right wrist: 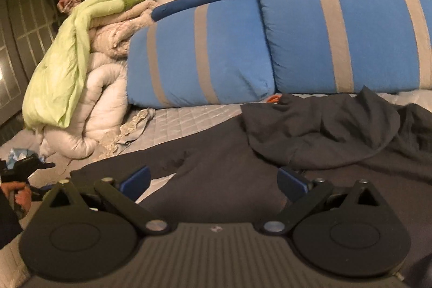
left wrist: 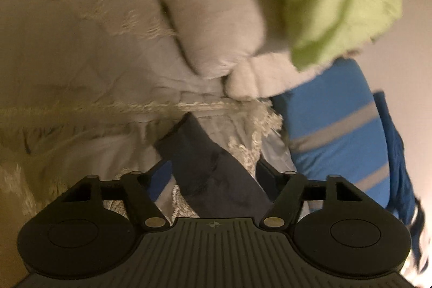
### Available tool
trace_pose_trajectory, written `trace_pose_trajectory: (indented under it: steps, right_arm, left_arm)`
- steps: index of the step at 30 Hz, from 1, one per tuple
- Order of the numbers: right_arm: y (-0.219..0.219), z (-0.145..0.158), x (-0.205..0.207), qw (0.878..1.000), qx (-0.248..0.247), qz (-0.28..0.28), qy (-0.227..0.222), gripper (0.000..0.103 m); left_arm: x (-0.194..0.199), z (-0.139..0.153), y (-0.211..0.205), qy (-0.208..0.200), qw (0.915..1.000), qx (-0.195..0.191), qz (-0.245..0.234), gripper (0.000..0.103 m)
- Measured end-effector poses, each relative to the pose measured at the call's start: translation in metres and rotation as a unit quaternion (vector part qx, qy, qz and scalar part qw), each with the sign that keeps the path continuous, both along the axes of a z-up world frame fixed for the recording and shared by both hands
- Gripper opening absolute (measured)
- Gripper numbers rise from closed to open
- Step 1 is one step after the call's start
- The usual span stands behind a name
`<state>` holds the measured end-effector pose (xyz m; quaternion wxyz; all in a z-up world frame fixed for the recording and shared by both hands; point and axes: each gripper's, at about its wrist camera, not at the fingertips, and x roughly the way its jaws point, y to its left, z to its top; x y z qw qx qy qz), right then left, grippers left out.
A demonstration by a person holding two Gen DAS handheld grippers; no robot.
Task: Fold clothes
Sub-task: 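Grasp the dark sleeve cuff with the left gripper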
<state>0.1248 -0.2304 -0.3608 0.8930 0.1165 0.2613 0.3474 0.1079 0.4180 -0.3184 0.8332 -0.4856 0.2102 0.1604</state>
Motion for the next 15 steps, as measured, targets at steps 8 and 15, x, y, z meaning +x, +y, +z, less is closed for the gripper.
trace_pose_trajectory:
  steps: [8, 15]
  right_arm:
    - [-0.010, 0.000, 0.008, 0.999, 0.036, -0.010, 0.022, 0.103]
    - [-0.003, 0.000, 0.006, 1.000, 0.017, -0.005, 0.014, 0.103]
  left_arm:
    - [0.005, -0.023, 0.013, 0.003, 0.9966, -0.077, 0.029, 0.060]
    - [0.007, -0.048, 0.016, -0.013, 0.9876, -0.144, 0.062, 0.047]
